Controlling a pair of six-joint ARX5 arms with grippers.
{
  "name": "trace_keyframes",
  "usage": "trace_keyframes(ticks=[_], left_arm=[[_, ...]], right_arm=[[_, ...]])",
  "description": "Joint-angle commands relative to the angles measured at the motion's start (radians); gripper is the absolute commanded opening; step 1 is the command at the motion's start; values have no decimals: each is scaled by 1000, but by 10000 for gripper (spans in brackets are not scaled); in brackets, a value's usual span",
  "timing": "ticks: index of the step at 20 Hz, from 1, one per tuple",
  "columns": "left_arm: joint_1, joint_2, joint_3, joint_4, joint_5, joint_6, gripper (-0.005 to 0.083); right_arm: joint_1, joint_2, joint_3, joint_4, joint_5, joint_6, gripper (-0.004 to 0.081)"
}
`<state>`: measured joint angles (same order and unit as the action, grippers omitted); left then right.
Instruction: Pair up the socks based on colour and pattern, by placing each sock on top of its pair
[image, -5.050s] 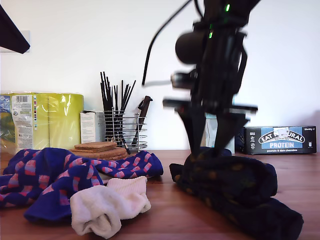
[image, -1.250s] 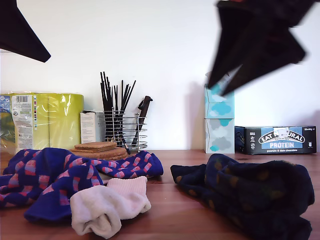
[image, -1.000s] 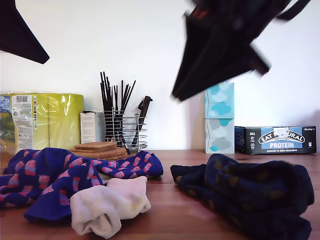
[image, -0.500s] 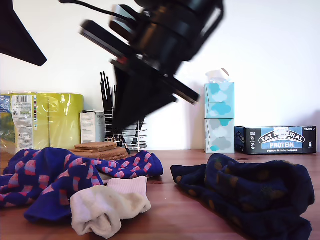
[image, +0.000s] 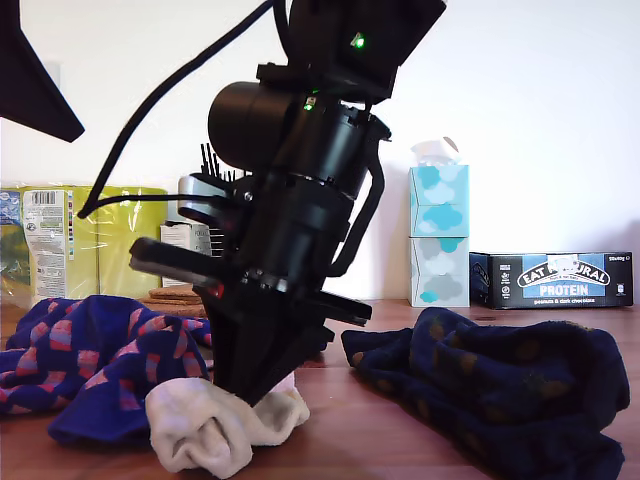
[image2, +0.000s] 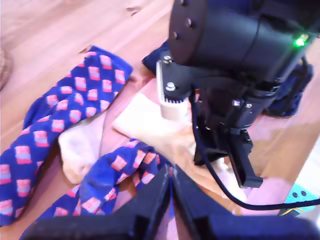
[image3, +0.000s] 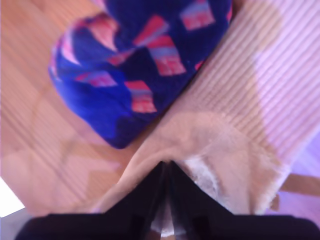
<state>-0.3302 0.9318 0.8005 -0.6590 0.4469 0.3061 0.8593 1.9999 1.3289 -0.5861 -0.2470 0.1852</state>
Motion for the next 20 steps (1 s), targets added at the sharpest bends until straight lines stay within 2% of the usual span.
trace_keyframes(ticks=[1, 4, 10, 13, 16, 20], left_arm=[[3, 0, 0, -2, -3, 1, -19], [3, 0, 0, -25, -5, 1, -19], [3, 0, 0, -54, -23, 1, -19], [3, 0, 0, -51, -23, 1, -19], [3, 0, 0, -49, -27, 1, -19], [3, 0, 0, -49, -31, 1, -19]], right_arm=[[9, 55, 10, -9, 32, -5, -14], [9, 74, 10, -45, 117, -30, -14], [-53, 75, 10, -211, 183, -16, -13], [-63, 75, 10, -201, 174, -4, -13], [-58, 61, 10, -179, 129, -1, -13], [-55, -34, 11, -172, 125, 3, -13]])
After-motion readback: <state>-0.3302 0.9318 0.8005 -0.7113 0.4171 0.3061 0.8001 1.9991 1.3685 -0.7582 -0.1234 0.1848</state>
